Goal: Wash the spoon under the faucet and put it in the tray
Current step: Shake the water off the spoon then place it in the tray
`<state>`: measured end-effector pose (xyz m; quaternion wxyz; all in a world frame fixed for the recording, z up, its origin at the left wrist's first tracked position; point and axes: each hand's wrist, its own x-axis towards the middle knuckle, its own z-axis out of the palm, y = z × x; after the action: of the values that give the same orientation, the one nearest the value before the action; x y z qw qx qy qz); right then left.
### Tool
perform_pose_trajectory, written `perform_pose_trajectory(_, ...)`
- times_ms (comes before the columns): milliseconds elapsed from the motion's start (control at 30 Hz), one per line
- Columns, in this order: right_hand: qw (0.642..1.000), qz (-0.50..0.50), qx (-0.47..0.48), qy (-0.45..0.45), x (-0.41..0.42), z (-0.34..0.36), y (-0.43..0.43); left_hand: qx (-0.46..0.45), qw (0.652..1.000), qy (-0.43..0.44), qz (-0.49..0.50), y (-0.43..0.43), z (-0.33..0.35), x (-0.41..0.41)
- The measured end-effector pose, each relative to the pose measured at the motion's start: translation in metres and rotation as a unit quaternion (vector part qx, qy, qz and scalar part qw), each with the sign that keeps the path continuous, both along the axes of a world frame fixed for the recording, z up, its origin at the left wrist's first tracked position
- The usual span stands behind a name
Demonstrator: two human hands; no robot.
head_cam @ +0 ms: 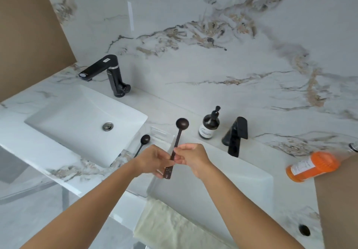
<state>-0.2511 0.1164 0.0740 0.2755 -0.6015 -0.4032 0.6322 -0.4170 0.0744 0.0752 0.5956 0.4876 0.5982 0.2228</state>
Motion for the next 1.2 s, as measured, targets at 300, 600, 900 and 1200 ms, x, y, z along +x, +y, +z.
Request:
perform_pose_trajectory(300,0.992,-0.006,-0.121,-0.046,-0.091,-0.046,0.005,-0.033,0.971,0.238,0.019,-0.002,-0.040,-0.062)
perform_pose_trajectory(600,0.965,0.014,-0.125,-0.228,-0.121,-0.078,0.014,-0.080,0.938,0.337,-0.024,0.018,-0.070,-0.063)
perform_pose_trajectory(900,0.922,0.073,-0.090,-0.371,-0.138,-0.095,0.021,-0.107,0.922,0.362,-0.082,0.031,-0.089,-0.058)
perform_pose_trajectory(1200,0.930,0.073,-0.121,-0.338,-0.139,-0.096,0.034,-0.175,0.933,0.301,-0.088,0.041,-0.084,-0.062)
